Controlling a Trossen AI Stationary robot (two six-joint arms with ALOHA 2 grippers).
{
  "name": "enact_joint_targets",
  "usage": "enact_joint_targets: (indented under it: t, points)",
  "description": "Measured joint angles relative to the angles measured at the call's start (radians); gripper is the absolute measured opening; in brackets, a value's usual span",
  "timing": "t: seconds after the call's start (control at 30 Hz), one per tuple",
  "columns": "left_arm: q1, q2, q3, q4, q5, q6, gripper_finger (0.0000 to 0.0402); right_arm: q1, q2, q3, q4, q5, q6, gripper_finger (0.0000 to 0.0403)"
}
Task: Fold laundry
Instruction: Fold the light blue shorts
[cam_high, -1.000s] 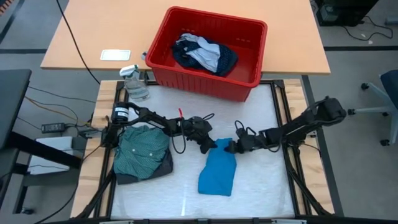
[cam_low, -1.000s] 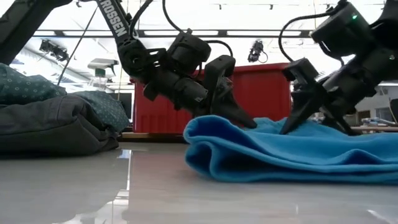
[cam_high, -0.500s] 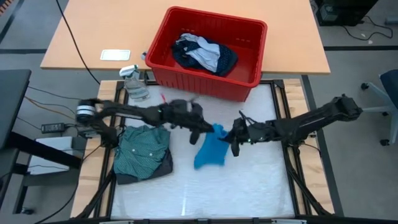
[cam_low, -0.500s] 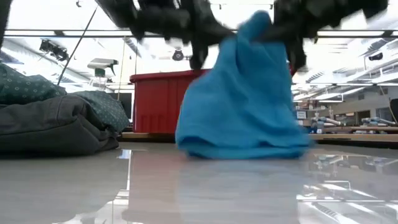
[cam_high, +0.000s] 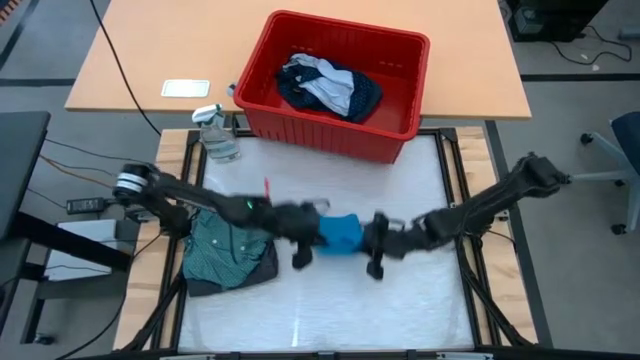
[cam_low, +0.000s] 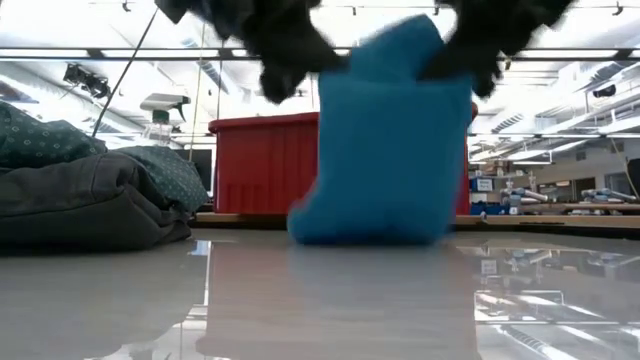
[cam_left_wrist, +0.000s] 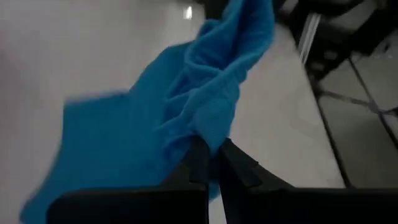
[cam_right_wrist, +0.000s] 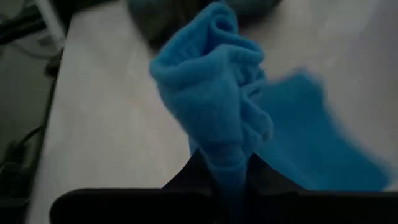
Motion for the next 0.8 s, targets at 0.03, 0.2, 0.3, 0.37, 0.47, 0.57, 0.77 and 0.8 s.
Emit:
enact_joint_targets:
  t: [0.03,0.2,0.3,0.37,0.47,0.57,0.77,0.8]
  points:
    - [-0.026,0.035,0.000,0.004,-0.013,-0.043,0.0014,0.031,0.036,-0.020,0.034,-0.011,0.061,0.0025]
    - [-0.102,0.149,0.003,0.062,-0.009,-0.205,0.0014,0.125,0.157,-0.055,0.234,-0.021,0.213,0.0025]
    - [-0.089,0.139,0.004,0.057,-0.036,-0.252,0.0016,0.098,0.161,-0.062,0.228,0.013,0.263,0.0024]
    - [-0.066,0.122,0.002,0.008,-0.076,-0.287,0.0017,0.043,0.160,-0.084,0.222,0.000,0.322,0.0023]
    - [-0.025,0.118,0.005,-0.037,-0.164,-0.324,0.0017,-0.061,0.152,-0.138,0.235,-0.081,0.396,0.0023]
    - [0.017,0.138,0.005,-0.061,-0.176,-0.355,0.0018,-0.148,0.166,-0.210,0.334,-0.158,0.418,0.0023]
    - [0.100,0.197,0.003,-0.079,-0.166,-0.442,0.0018,-0.320,0.238,-0.327,0.624,-0.338,0.470,0.0042]
    - [0.110,0.198,0.003,-0.069,-0.168,-0.449,0.0018,-0.338,0.243,-0.338,0.662,-0.351,0.471,0.0058]
